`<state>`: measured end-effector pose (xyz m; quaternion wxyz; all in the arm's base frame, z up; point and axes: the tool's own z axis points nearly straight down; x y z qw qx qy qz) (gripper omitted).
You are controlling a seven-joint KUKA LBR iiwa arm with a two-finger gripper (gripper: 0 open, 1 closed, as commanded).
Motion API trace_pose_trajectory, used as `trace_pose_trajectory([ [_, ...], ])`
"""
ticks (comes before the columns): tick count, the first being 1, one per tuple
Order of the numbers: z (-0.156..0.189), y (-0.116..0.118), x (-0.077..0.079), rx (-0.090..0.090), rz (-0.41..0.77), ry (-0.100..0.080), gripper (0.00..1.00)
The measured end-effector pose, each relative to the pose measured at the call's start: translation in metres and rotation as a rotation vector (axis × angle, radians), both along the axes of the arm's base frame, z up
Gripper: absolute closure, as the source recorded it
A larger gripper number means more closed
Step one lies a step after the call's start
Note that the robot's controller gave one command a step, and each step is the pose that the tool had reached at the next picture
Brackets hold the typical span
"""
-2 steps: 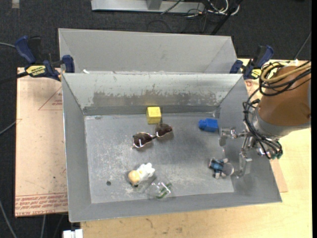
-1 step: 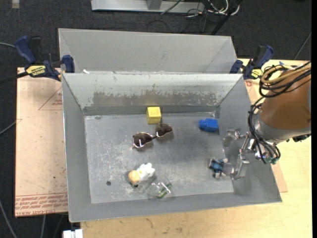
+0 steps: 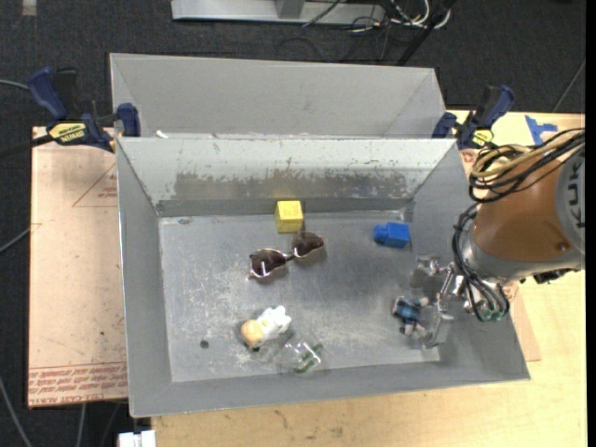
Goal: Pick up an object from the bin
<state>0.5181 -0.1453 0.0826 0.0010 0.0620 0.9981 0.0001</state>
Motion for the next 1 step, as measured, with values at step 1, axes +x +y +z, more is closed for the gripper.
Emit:
trace_pose_trajectory([
  [1, -0.0131, 0.0091, -0.0129, 0.001, -0.175, 0.002, 1.0],
])
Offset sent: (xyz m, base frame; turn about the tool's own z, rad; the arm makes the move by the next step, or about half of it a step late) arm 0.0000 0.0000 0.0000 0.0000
